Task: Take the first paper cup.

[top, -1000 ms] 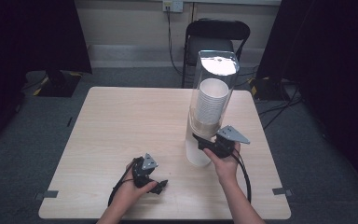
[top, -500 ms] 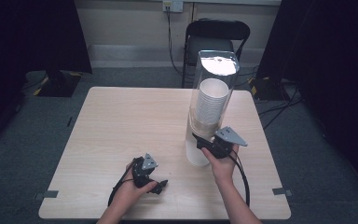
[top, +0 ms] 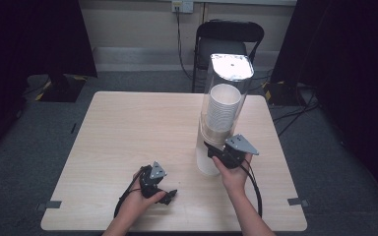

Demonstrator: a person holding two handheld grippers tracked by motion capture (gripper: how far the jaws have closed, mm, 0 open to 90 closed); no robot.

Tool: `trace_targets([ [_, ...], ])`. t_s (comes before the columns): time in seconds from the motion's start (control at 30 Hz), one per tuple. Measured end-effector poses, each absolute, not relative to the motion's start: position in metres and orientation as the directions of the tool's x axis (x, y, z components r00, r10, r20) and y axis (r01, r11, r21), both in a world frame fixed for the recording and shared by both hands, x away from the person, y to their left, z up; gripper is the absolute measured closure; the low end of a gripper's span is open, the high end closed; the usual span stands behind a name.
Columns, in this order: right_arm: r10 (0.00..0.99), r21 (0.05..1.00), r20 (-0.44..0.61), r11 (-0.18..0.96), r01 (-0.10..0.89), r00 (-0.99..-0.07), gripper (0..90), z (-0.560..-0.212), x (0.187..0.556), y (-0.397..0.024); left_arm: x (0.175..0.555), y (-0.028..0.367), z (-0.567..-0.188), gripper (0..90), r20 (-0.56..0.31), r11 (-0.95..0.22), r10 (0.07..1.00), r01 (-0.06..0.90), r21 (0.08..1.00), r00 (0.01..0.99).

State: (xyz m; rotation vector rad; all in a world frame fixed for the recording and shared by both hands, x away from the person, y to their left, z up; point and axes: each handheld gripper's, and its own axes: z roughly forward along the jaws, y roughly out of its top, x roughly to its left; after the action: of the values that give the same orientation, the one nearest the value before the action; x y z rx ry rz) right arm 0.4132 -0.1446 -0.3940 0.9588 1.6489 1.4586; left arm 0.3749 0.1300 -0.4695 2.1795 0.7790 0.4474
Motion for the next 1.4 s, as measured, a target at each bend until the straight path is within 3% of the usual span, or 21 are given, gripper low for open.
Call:
trace_targets([
  [0.77,0.876,0.995,-0.060,0.089,0.038,-0.479,35.3,-0.407,0.417,-0.148,0.375,0.130,-0.470,0.0,0.063,-0.516,0.659,0.390,0.763,0.750],
  [0.83,0.875,0.993,-0.058,0.098,0.059,-0.481,36.3,-0.410,0.417,-0.148,0.375,0.130,-0.470,0.0,0.063,-0.516,0.659,0.390,0.763,0.749],
  [0.87,0.875,0.978,-0.043,0.134,0.157,-0.482,37.6,-0.432,0.420,-0.149,0.375,0.130,-0.470,0.0,0.061,-0.513,0.660,0.390,0.764,0.749],
  [0.9,0.875,0.978,-0.043,0.134,0.157,-0.482,37.6,-0.432,0.420,-0.149,0.375,0.130,-0.470,0.0,0.061,-0.513,0.660,0.390,0.764,0.749],
  [0.93,0.884,0.955,-0.049,0.178,0.238,-0.465,37.4,-0.450,0.422,-0.151,0.374,0.130,-0.470,0.0,0.073,-0.523,0.661,0.389,0.758,0.747],
  [1.07,0.883,0.968,-0.019,0.134,0.214,-0.468,37.1,-0.453,0.419,-0.152,0.375,0.130,-0.469,0.0,0.073,-0.530,0.658,0.392,0.752,0.750],
  [1.4,0.866,0.933,-0.085,0.243,0.266,-0.493,36.7,-0.445,0.412,-0.163,0.375,0.130,-0.469,0.0,0.073,-0.530,0.658,0.391,0.752,0.750],
])
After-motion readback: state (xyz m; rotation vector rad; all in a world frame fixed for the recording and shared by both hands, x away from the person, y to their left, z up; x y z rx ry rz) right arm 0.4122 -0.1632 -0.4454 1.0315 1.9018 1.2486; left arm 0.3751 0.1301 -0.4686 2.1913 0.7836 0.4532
